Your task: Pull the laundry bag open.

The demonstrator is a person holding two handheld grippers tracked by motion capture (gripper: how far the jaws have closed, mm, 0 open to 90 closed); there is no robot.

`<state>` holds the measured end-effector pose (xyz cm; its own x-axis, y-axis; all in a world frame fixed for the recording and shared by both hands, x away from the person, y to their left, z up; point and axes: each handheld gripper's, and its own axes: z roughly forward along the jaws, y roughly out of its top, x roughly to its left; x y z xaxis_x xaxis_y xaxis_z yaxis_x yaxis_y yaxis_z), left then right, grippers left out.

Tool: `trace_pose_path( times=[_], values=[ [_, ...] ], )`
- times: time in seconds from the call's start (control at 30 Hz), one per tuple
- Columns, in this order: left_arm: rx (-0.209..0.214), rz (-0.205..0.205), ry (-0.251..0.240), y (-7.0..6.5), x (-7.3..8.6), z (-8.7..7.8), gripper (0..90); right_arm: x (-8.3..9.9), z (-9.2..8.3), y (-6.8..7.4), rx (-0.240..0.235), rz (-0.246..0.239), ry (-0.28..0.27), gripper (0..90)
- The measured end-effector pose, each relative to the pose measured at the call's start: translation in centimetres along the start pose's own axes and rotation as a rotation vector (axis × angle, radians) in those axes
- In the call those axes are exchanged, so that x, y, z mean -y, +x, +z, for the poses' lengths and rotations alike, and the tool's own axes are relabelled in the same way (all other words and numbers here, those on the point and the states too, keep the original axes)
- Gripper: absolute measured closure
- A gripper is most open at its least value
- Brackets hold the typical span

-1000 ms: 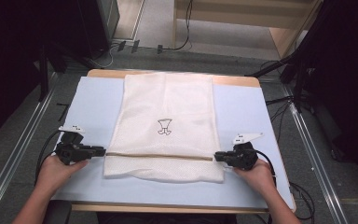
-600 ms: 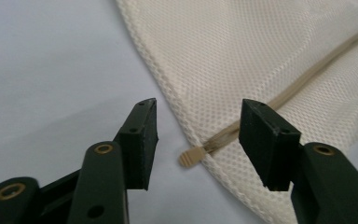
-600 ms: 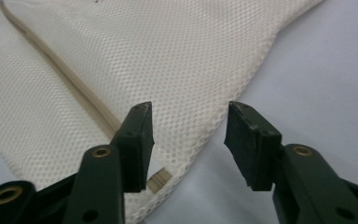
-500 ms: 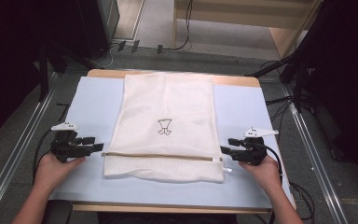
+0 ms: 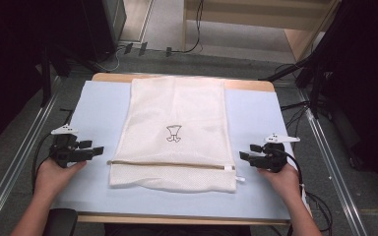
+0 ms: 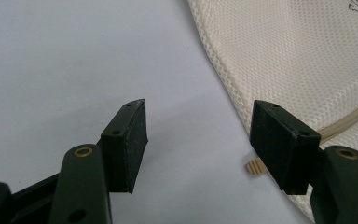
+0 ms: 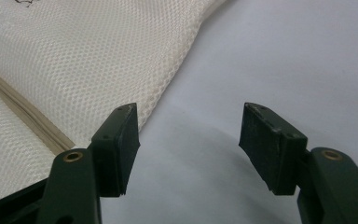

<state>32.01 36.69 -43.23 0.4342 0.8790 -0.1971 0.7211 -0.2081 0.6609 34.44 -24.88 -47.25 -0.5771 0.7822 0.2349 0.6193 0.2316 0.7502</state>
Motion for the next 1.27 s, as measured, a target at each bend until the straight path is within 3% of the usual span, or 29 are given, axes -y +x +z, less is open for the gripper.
trace_pose_path(
  times=[1.27],
  values=[
    [0.01,-0.014,0.013,0.06,-0.16,0.48,35.1,0.23,-0.01,-0.15,0.014,0.002,0.008,37.0]
  ],
)
